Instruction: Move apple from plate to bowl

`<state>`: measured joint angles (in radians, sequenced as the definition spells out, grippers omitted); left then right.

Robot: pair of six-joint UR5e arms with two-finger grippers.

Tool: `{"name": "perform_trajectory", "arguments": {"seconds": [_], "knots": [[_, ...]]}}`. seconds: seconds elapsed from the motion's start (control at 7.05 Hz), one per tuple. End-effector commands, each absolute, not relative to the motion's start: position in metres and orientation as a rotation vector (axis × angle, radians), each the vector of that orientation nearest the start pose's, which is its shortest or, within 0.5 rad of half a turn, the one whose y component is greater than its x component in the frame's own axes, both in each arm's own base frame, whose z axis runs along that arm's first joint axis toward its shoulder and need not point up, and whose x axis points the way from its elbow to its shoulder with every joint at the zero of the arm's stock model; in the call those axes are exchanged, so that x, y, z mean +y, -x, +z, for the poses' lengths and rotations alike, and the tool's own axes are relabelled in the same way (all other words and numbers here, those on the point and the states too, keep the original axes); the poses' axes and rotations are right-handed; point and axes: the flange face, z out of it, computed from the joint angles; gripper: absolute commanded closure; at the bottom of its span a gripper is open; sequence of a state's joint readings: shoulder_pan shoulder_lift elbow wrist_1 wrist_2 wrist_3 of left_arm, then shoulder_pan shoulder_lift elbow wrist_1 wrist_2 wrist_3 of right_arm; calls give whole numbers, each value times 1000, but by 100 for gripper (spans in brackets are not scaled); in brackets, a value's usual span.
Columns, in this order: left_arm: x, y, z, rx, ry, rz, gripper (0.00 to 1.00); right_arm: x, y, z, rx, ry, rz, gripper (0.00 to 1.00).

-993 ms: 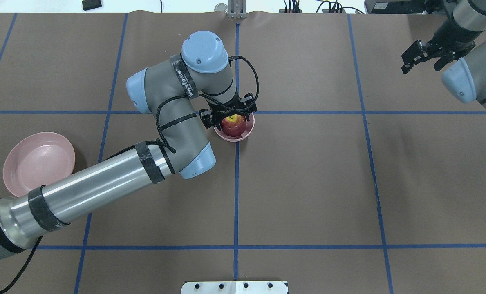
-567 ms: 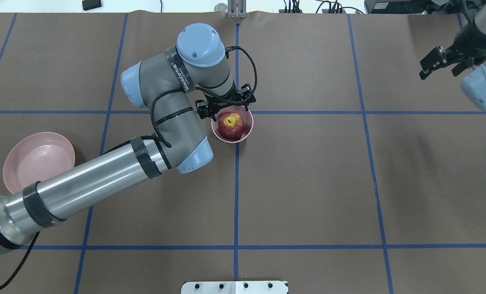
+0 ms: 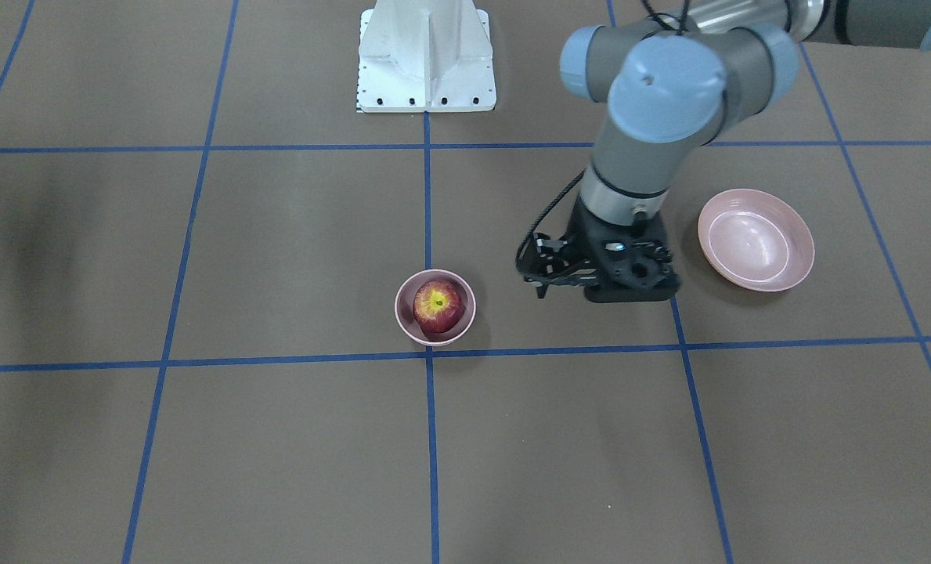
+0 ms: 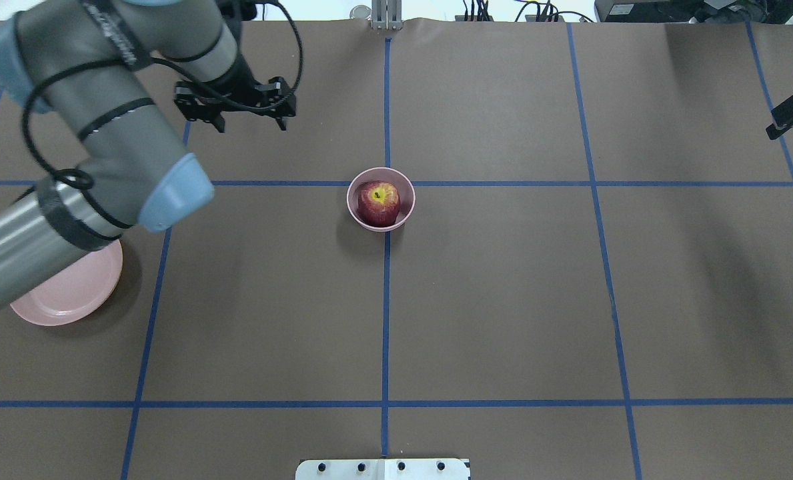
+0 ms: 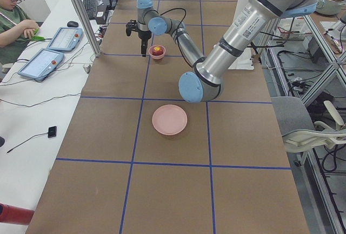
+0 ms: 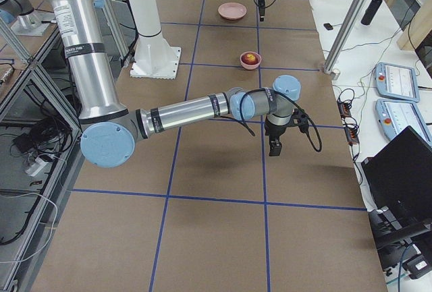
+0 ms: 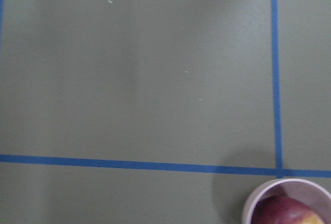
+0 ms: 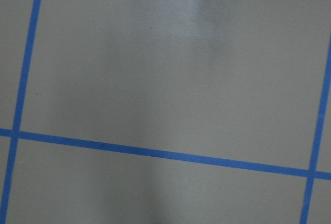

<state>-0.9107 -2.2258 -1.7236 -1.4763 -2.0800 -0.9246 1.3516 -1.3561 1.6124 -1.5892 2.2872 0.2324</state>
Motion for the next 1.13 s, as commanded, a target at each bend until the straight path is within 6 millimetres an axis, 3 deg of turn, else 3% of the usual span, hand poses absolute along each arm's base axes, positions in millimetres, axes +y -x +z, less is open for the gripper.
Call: {"name": "perform_trajectory", "arguments": {"seconds": [0.0,0.14,0.28,0.43,0.57,0.71,0.85,0.99], "knots": [[-560,-196,332,773,-156,-16,1,-572,30,552,-737,-50,-20,0],[-561,-122,394,700,-190,77,1,-565,11,567,-738,-72,-35,0],[-572,-60,454,689,-148,50,1,-553,-14,580,-743,-67,-1,0],[-583,-3,507,674,-96,-39,1,-535,-24,598,-749,-46,25,0],[-582,37,542,660,-115,36,1,-530,-35,603,-748,-36,51,0],[-565,79,577,645,-134,119,1,-512,-41,622,-747,-5,73,0],[-555,110,596,646,-122,79,1,-501,-48,625,-746,-2,88,0],[-535,110,625,654,-78,62,1,-493,-50,622,-745,13,98,0]]}}
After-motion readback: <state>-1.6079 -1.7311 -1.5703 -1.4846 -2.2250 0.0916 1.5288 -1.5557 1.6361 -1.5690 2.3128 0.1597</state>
